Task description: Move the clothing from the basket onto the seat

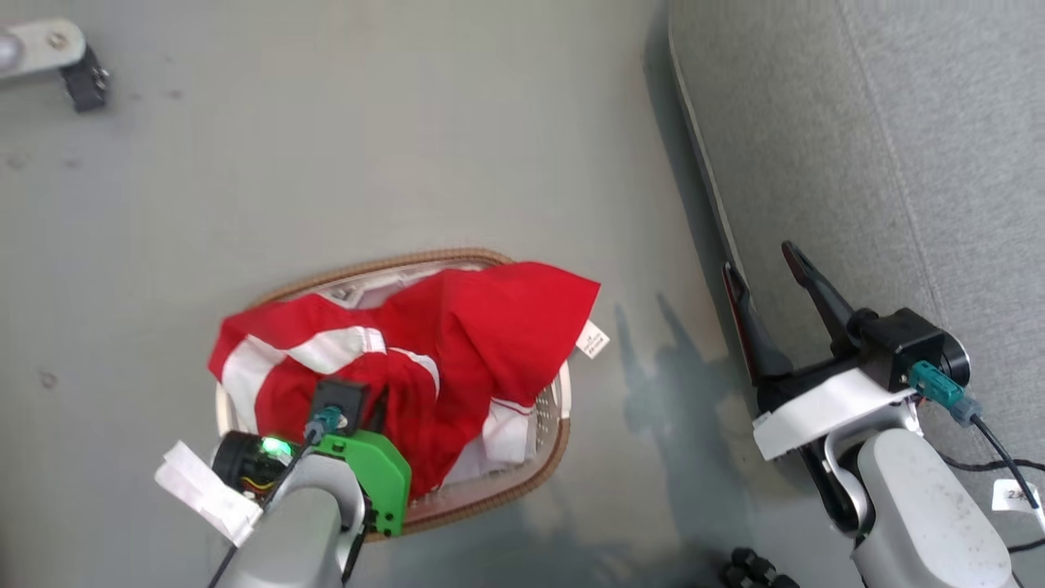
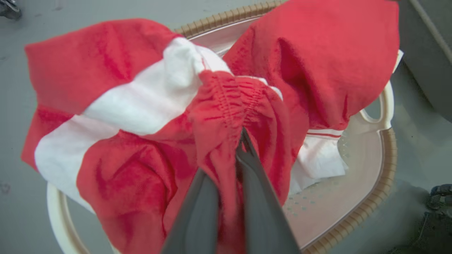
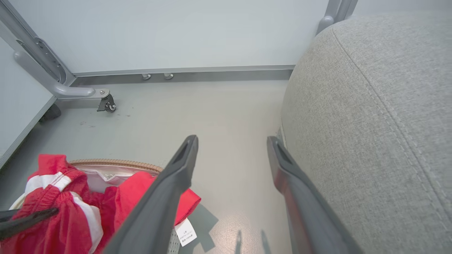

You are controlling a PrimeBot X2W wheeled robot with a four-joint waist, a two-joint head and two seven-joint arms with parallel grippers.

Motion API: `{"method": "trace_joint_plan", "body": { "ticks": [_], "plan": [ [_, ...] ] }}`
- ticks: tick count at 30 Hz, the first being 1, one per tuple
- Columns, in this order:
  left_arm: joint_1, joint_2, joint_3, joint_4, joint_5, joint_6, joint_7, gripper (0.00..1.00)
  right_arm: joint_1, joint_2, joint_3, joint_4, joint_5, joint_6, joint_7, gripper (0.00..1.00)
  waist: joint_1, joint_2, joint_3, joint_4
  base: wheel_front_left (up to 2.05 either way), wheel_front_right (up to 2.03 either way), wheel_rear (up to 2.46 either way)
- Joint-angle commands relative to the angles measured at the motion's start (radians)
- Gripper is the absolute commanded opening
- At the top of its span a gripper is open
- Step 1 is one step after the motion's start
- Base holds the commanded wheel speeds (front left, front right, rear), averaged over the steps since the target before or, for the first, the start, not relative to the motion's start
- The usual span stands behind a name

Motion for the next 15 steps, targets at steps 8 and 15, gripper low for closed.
{"method": "trace_joint_plan", "body": {
  "ticks": [8, 15],
  "plan": [
    [0.137, 0.001, -0.053, -0.191, -0.064, 0.013, -0.001, 0.00, 0.084, -0.012, -0.014, 0.011, -0.003, -0.001, -0.002, 1.00, 0.0000, 0.0000, -0.256, 0.091, 0.00, 0.00, 0.00],
    [0.211, 0.001, -0.042, -0.338, -0.069, 0.020, -0.001, 0.00, 0.149, -0.011, -0.017, 0.017, -0.006, -0.001, -0.002, 1.00, 0.0000, 0.0000, -0.364, 0.122, 0.00, 0.00, 0.00]
  ]
}}
